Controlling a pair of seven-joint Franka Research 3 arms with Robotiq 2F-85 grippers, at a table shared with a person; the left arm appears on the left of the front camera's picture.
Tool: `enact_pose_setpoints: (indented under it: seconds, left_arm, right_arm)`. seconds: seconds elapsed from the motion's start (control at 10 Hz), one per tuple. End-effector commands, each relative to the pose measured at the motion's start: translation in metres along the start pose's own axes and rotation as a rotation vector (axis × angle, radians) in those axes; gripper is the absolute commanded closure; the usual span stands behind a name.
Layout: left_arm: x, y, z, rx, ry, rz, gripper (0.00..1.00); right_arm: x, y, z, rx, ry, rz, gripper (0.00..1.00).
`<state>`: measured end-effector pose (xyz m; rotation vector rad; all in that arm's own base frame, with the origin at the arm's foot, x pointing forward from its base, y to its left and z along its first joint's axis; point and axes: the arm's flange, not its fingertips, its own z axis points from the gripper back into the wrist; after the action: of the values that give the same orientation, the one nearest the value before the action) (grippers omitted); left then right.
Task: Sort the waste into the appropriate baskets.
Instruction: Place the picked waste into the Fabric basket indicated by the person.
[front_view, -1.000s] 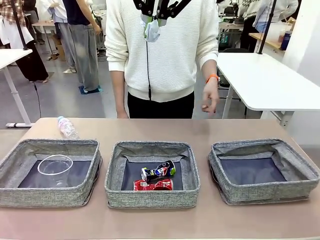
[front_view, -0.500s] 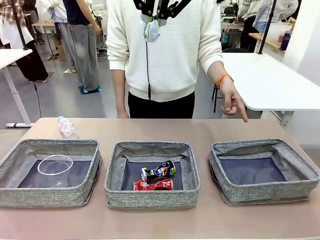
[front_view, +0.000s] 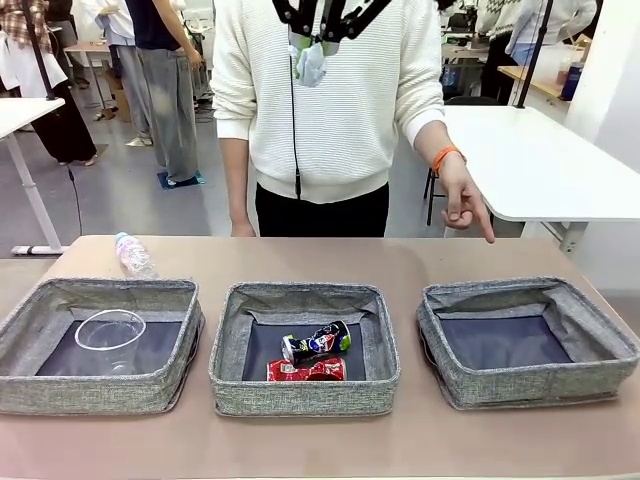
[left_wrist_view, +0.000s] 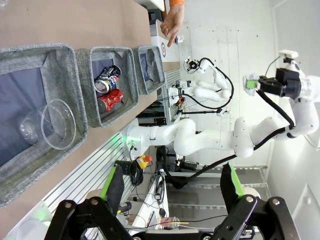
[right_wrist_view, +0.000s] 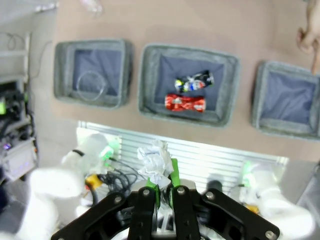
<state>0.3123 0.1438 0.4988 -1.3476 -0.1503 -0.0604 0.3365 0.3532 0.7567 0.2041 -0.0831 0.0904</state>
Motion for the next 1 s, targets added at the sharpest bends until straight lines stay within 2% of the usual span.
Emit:
enact_pose_setpoints:
  seconds: [0.0, 0.1, 0.2, 0.3, 0.5, 0.7, 0.9]
  left_arm:
    - [-0.003, 0.0, 0.0, 0.004, 0.007, -0.007, 0.0]
    - [-0.003, 0.0, 0.0, 0.004, 0.007, -0.007, 0.0]
    - [-0.003, 0.0, 0.0, 0.004, 0.007, -0.007, 0.0]
    - [-0.003, 0.0, 0.0, 0.004, 0.007, -0.007, 0.0]
    - [-0.003, 0.0, 0.0, 0.004, 0.007, -0.007, 0.0]
    - [-0.003, 0.0, 0.0, 0.004, 0.007, -0.007, 0.0]
    - [-0.003, 0.0, 0.0, 0.004, 0.007, -0.007, 0.0]
  right_arm:
    - [-0.011, -0.116, -0.05, 0.022, 0.096, -0.092, 0.9]
    - [-0.025, -0.188, -0.084, 0.0, 0.146, -0.164, 0.9]
    - [-0.05, -0.236, -0.109, 0.016, 0.191, -0.133, 0.9]
    - [-0.074, -0.28, -0.134, 0.041, 0.208, -0.137, 0.9]
    - [-0.106, -0.347, -0.185, 0.017, 0.2, -0.318, 0.9]
    - [-0.102, -0.374, -0.221, -0.007, 0.077, -0.545, 0.9]
    - [-0.09, -0.378, -0.223, 0.005, -0.077, -0.673, 0.9]
